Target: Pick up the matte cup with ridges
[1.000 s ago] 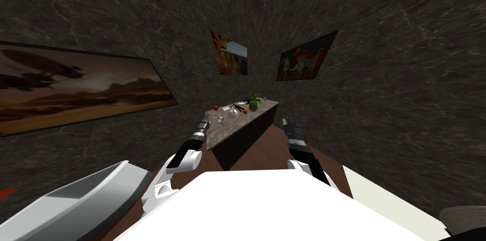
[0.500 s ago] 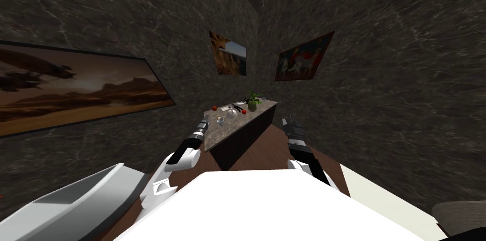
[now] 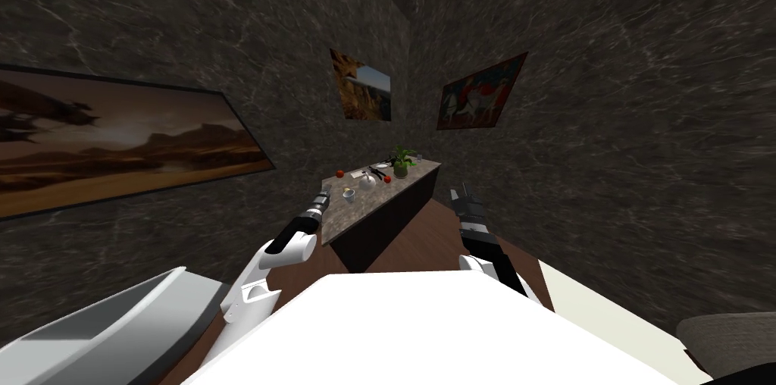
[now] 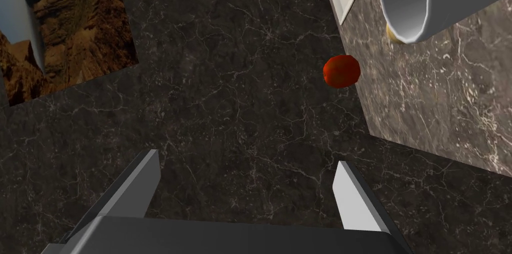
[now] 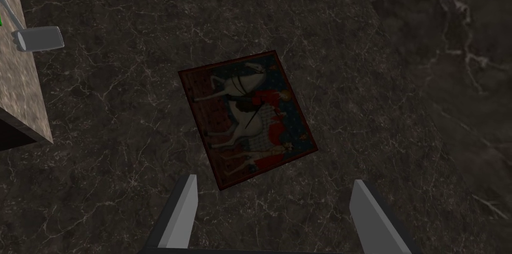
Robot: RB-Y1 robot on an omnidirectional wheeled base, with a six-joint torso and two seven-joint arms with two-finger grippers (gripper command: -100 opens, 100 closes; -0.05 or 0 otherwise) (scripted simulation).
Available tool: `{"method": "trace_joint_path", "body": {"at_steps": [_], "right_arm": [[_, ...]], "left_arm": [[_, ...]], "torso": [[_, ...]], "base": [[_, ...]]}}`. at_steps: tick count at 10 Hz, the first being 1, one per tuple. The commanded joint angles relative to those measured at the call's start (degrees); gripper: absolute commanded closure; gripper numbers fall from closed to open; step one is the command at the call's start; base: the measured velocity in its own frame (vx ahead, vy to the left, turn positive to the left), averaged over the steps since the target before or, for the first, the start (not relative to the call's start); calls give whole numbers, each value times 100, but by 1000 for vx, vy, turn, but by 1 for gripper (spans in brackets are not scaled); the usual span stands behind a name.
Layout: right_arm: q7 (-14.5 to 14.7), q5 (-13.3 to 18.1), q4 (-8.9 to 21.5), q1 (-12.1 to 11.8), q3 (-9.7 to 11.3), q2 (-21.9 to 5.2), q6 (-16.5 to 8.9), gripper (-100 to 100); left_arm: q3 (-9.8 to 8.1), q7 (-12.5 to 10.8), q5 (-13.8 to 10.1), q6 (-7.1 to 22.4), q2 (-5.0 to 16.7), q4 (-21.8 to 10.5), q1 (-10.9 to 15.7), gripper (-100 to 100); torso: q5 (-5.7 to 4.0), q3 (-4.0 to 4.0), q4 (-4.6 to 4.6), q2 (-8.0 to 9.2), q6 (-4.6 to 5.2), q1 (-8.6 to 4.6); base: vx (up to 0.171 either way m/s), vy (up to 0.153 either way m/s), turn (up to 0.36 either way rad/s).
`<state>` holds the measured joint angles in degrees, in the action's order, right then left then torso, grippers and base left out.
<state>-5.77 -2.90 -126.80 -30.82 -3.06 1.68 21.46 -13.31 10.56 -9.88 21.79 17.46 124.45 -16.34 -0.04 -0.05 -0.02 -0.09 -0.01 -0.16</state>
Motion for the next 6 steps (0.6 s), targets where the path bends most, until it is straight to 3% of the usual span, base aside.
{"method": "trace_joint_path", "body": {"at_steps": [1, 2, 5, 6], "right_arm": [[0, 0, 0, 0, 0, 0, 0, 0], [0, 0, 0, 0, 0, 0, 0, 0], [0, 0, 0, 0, 0, 0, 0, 0], [0, 0, 0, 0, 0, 0, 0, 0]], "left_arm": [[-53, 39, 5, 286, 7, -56, 50, -100], [-53, 39, 5, 368, 7, -56, 50, -100], [-343, 159, -42, 936, 160, -250, 299, -100], [-343, 159, -42, 1096, 160, -250, 299, -100]], "torso": [[0, 0, 0, 0, 0, 0], [0, -1, -1, -1, -1, 1], [1, -2, -1, -2, -1, 3], [1, -4, -1, -7, 0, 3]], "base": [[29, -43, -19], [17, -17, 4], [36, -40, -31], [37, -35, -20]]}}
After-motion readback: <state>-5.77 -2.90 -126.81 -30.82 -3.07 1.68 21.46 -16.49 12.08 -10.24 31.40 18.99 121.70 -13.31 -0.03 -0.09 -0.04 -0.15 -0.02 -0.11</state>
